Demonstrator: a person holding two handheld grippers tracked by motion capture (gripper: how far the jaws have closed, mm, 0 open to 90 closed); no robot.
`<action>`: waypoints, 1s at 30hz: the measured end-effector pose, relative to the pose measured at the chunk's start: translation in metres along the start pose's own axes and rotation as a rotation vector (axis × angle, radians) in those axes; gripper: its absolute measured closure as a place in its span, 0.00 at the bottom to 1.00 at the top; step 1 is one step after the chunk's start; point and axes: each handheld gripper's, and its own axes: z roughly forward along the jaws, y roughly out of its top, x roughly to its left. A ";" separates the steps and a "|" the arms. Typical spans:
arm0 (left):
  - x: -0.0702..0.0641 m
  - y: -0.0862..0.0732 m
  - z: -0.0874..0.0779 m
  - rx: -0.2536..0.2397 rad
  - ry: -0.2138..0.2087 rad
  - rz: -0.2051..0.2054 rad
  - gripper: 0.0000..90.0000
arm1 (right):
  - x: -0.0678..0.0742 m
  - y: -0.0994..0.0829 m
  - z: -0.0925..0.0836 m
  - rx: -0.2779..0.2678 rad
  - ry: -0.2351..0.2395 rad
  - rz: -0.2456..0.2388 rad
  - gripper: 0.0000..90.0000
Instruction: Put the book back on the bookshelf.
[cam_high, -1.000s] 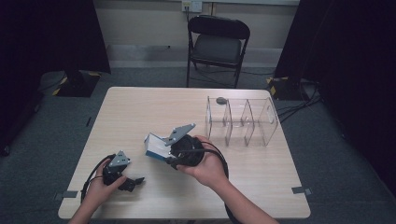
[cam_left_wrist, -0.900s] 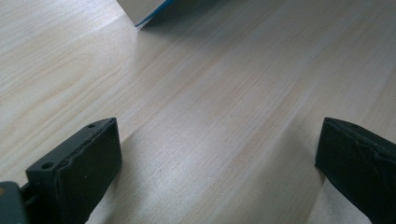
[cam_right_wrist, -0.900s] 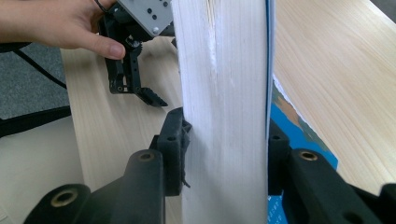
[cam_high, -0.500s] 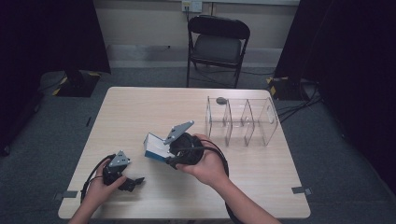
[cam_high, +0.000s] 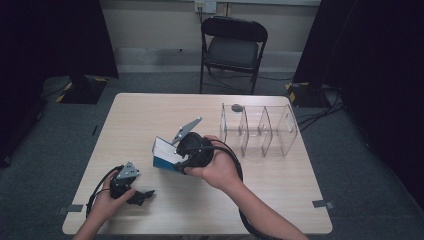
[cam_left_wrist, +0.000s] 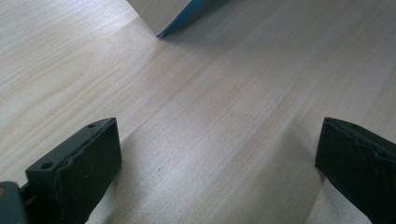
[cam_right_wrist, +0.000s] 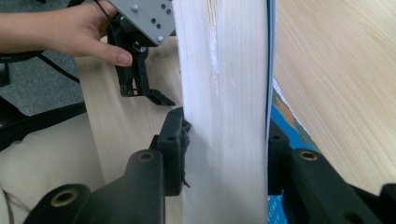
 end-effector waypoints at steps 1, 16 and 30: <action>0.000 0.000 0.000 0.001 0.000 0.000 0.00 | 0.000 -0.001 0.000 -0.002 0.001 -0.012 0.69; -0.001 0.000 0.000 0.001 0.008 -0.004 0.00 | 0.000 0.002 -0.015 -0.017 0.029 0.016 0.68; -0.001 0.000 0.000 0.001 0.008 -0.003 0.00 | -0.009 0.018 -0.014 0.006 0.013 -0.028 0.68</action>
